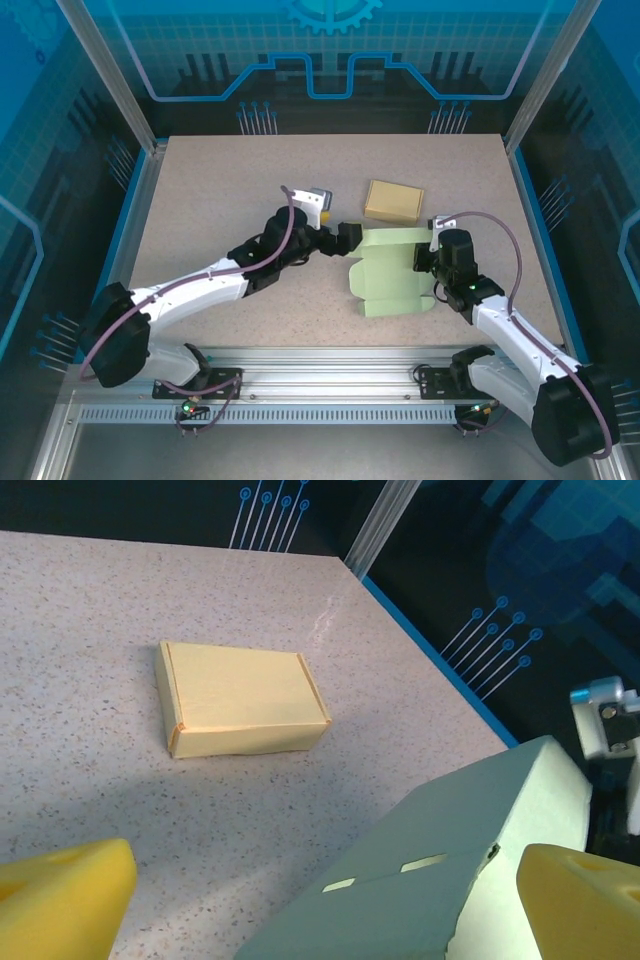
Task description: Fold the paper box
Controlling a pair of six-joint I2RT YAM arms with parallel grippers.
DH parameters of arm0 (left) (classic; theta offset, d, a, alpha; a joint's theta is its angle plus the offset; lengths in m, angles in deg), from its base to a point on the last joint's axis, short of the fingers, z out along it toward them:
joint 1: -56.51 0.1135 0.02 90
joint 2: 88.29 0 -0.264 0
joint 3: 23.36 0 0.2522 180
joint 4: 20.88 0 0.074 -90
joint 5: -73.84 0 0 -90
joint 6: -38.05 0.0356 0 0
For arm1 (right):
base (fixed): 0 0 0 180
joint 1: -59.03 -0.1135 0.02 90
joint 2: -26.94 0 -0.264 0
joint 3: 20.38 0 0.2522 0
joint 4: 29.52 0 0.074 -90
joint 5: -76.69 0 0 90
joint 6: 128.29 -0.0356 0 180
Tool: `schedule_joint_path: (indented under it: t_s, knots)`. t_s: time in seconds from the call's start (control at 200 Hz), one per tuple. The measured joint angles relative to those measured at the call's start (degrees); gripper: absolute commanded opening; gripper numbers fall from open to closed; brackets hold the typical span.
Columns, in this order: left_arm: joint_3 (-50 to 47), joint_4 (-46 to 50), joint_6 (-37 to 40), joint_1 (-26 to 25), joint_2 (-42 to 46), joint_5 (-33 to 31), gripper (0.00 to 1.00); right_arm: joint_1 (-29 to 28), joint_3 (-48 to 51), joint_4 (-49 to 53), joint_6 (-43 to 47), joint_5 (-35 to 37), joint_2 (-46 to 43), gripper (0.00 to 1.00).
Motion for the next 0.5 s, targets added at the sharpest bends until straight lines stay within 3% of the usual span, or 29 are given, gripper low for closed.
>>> schedule_joint_path:
  t_s: [0.5]
  knots:
    - [1.09, 4.76, 3.21, -2.49, -4.59, -7.10, 0.99, 0.00, 0.52, -0.33, 0.00, 0.02, -0.61, 0.00]
